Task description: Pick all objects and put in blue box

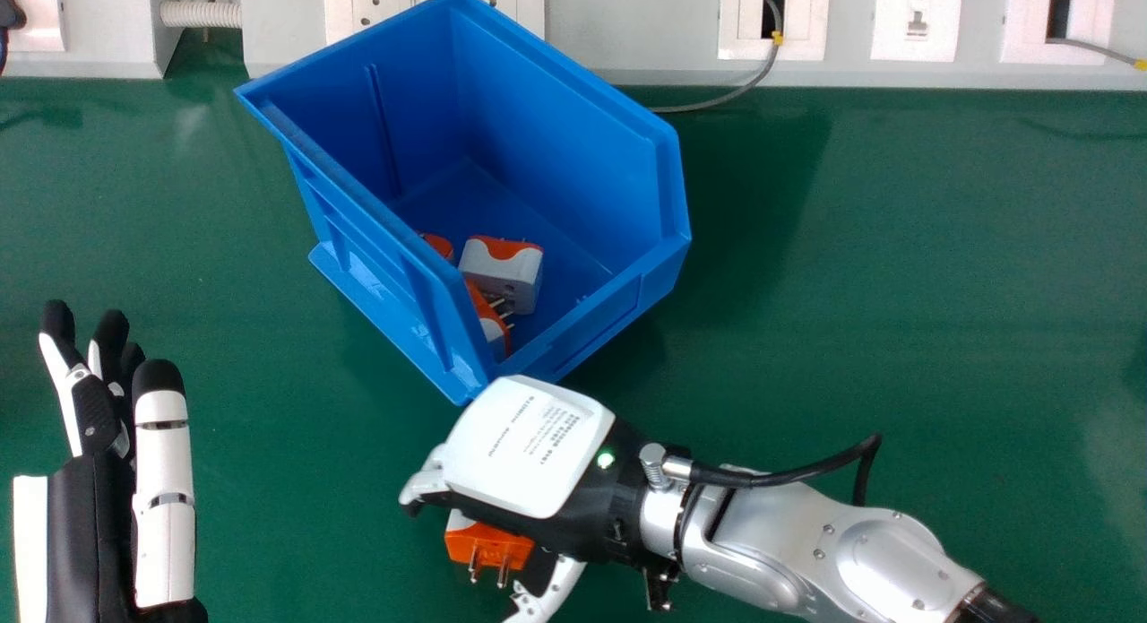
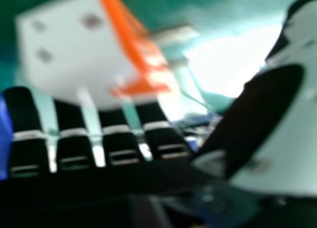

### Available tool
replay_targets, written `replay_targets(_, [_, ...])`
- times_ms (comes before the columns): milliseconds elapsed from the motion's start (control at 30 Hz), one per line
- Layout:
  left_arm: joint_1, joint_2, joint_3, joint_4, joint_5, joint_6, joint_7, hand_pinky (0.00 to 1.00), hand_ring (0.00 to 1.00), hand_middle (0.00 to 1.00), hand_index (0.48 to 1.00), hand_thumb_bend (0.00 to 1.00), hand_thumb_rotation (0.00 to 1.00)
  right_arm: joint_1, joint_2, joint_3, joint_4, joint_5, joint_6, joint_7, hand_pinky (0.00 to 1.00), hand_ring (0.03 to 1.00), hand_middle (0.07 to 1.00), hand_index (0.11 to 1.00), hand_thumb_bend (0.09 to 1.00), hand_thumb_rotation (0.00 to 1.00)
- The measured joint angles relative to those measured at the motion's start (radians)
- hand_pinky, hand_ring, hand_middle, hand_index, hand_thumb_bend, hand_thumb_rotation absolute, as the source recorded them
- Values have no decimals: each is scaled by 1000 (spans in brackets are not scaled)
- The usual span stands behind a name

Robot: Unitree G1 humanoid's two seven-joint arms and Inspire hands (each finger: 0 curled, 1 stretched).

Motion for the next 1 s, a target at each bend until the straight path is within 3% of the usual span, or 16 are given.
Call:
replay_targets(133, [1, 7, 1, -1, 0, 0, -7, 1000, 1000, 1000, 1000, 186, 897, -5, 13, 0, 22, 1, 2, -4, 545, 653, 709, 724, 634, 492])
replay_targets(167, [0, 7, 1, -2, -1, 0, -7, 1000, 1000, 1000, 999, 181, 884, -7, 16, 0, 35, 0, 2, -17, 482, 575, 640, 674, 624, 406])
replay_targets(233, [1, 7, 1, -3, -11, 0, -8, 1000, 1000, 1000, 996, 167, 845, -8, 23, 0, 66, 1, -1, -55, 340, 428, 506, 587, 545, 124])
replay_targets(300, [1, 7, 2, -4, -11, 0, -8, 1000, 1000, 1000, 997, 177, 833, -11, 45, -2, 107, 18, -3, -84, 273, 378, 487, 567, 514, 32])
replay_targets(433, [0, 15, 6, -5, 0, -1, -9, 1000, 1000, 1000, 1000, 235, 861, -16, 81, -37, 178, 110, -6, -92, 227, 363, 475, 559, 500, 2])
replay_targets(500, [-1, 19, 10, -5, 0, -1, -9, 1000, 1000, 1000, 1000, 208, 864, -16, 90, -57, 187, 158, -2, -72, 210, 328, 454, 540, 502, 1])
replay_targets(600, [0, 19, 9, -9, 0, 10, -7, 1000, 1000, 1000, 998, 182, 863, -20, 93, -67, 190, 190, 1, -36, 238, 352, 460, 513, 508, 0])
replay_targets(700, [-6, 16, 4, -15, 1, 26, -4, 1000, 1000, 1000, 1000, 184, 858, -20, 94, -69, 180, 204, 7, -15, 241, 353, 454, 513, 511, 0])
replay_targets(800, [-8, 12, -8, -25, 7, 42, 1, 1000, 1000, 1000, 1000, 216, 840, -21, 95, -69, 172, 208, 18, -2, 242, 355, 455, 509, 513, 0])
replay_targets(1000, [-14, 10, -11, -25, 8, 42, 13, 1000, 1000, 1000, 1000, 254, 815, -15, 92, -69, 166, 228, 17, 0, 263, 385, 463, 506, 514, 0])
